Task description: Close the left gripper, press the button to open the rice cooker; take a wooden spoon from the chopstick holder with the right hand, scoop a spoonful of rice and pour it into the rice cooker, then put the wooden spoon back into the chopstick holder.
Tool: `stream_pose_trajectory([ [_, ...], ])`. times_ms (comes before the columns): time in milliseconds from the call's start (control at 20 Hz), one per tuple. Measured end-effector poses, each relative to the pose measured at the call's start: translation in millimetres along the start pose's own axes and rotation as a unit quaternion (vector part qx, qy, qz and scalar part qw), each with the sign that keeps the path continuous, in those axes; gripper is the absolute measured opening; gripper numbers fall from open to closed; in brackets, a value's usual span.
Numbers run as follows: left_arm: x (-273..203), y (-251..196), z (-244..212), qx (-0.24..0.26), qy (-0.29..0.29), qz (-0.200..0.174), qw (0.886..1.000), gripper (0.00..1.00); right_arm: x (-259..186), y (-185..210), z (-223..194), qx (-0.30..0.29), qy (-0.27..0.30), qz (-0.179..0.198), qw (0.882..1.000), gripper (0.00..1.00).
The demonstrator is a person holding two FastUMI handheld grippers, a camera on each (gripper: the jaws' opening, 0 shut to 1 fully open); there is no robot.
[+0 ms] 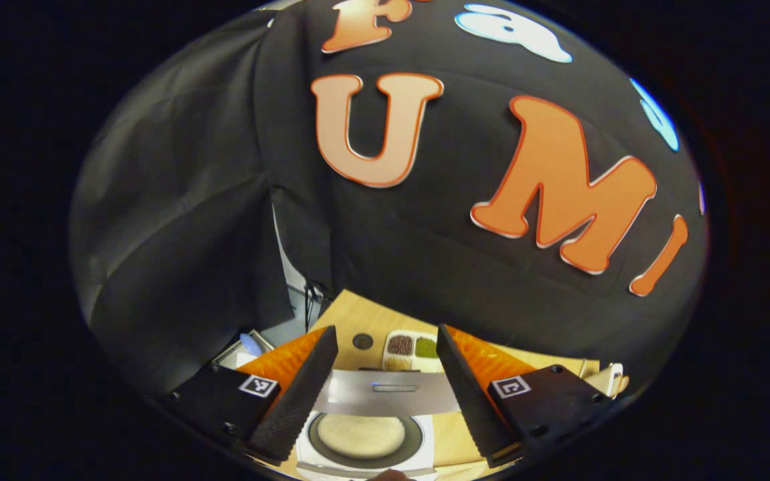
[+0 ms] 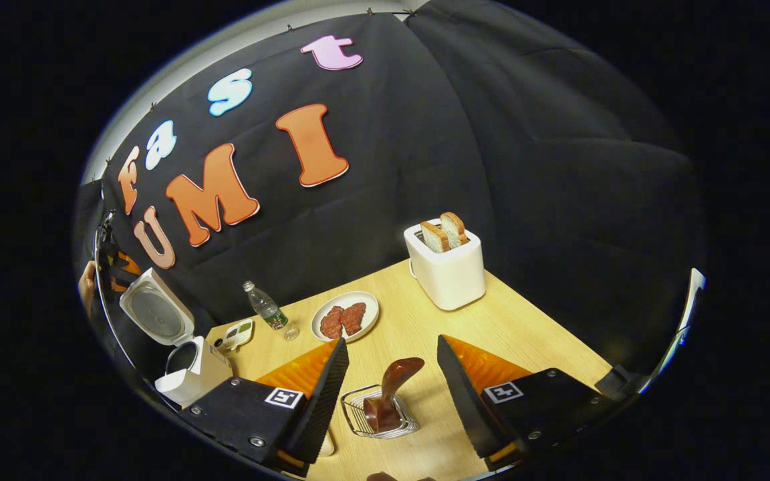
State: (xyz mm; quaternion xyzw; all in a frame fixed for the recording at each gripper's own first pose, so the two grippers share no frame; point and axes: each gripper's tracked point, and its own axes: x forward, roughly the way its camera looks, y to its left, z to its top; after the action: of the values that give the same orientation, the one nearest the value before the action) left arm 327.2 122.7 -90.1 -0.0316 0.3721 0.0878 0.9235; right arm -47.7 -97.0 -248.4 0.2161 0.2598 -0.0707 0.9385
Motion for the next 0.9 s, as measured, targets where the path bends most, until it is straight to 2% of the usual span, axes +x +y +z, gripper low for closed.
stream_pose_trajectory([
  [150,-3.0,-5.7,-16.8,0.037,0.037,0.016,0.998,1.00,-3.3,11.7,0.2,0.002,-0.003,0.015,1.000,0.83],
  [300,0.0,-9.7,-37.3,0.032,0.082,0.001,0.996,1.00,-1.9,23.1,-7.2,0.000,0.011,0.032,0.999,0.83],
  [400,-12.8,-16.9,-67.9,0.027,0.122,0.001,0.992,1.00,-1.9,32.4,-8.0,-0.001,0.014,0.045,0.999,0.83],
  [500,-37.2,-13.6,-110.9,0.024,0.174,0.003,0.984,1.00,-2.2,41.7,-6.0,-0.005,0.011,0.059,0.998,0.83],
  [600,-41.8,-9.7,-150.9,0.035,0.218,0.009,0.975,1.00,-2.0,47.1,-6.4,-0.014,0.012,0.068,0.998,0.83],
  [700,-44.3,-8.1,-198.4,0.035,0.272,0.016,0.962,1.00,-1.0,54.7,-6.4,-0.024,0.013,0.078,0.997,0.83],
  [900,-26.9,-3.0,-268.3,0.031,0.343,0.029,0.938,1.00,1.7,67.7,-11.1,-0.031,0.020,0.096,0.995,0.83],
])
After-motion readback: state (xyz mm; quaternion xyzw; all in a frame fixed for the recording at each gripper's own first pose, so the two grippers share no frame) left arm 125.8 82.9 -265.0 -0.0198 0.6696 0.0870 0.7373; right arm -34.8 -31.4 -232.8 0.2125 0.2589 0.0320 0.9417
